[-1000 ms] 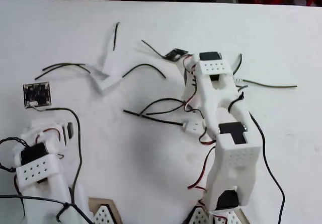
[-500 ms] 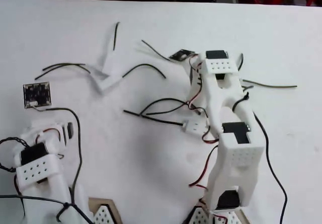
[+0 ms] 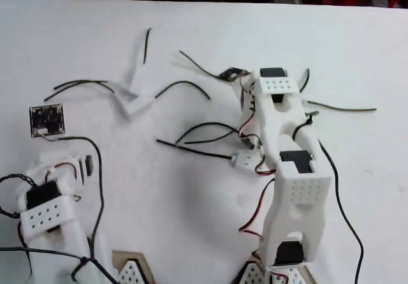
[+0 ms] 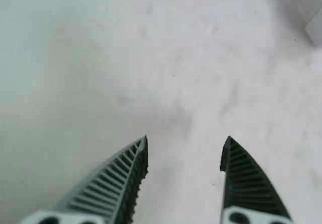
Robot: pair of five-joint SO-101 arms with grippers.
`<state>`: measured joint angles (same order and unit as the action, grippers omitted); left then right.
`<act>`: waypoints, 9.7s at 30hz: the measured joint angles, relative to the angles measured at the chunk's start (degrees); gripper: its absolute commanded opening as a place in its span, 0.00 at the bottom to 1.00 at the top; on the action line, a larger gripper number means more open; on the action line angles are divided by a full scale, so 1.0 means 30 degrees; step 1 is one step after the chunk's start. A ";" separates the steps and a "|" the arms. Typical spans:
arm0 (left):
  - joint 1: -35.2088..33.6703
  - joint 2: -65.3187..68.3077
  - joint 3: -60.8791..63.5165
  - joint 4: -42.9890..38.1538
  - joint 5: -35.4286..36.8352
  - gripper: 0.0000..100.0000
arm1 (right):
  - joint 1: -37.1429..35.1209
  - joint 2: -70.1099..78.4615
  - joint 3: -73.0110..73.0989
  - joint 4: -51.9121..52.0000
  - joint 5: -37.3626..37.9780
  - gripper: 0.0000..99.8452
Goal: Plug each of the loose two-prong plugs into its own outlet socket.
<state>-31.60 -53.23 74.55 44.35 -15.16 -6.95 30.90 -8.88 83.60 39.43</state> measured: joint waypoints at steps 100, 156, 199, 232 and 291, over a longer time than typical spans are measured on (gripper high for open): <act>0.7736 -0.0059 -0.3018 -0.0440 0.3722 0.24 | -1.0432 -2.1480 2.0308 -1.6176 -1.4095 0.02; 1.4271 -0.9114 0.0059 0.0791 0.0410 0.28 | -0.1143 -2.9509 2.5524 -2.1187 -1.8139 0.02; 2.3678 2.2066 -1.8198 -0.1465 -0.8674 0.28 | 0.4571 -2.9509 2.5524 -2.3121 -2.2418 0.02; 2.4850 2.1714 -1.8667 0.4366 -1.0315 0.15 | 0.4571 -2.9509 2.5524 -2.3121 -2.2418 0.02; 2.1392 2.3443 -2.0425 0.7912 -0.5363 0.02 | 0.3810 -2.9509 2.5524 -2.3121 -2.1216 0.02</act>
<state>32.57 17.10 13.27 68.09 -31.25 4.48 -57.63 67.69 14.24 -24.22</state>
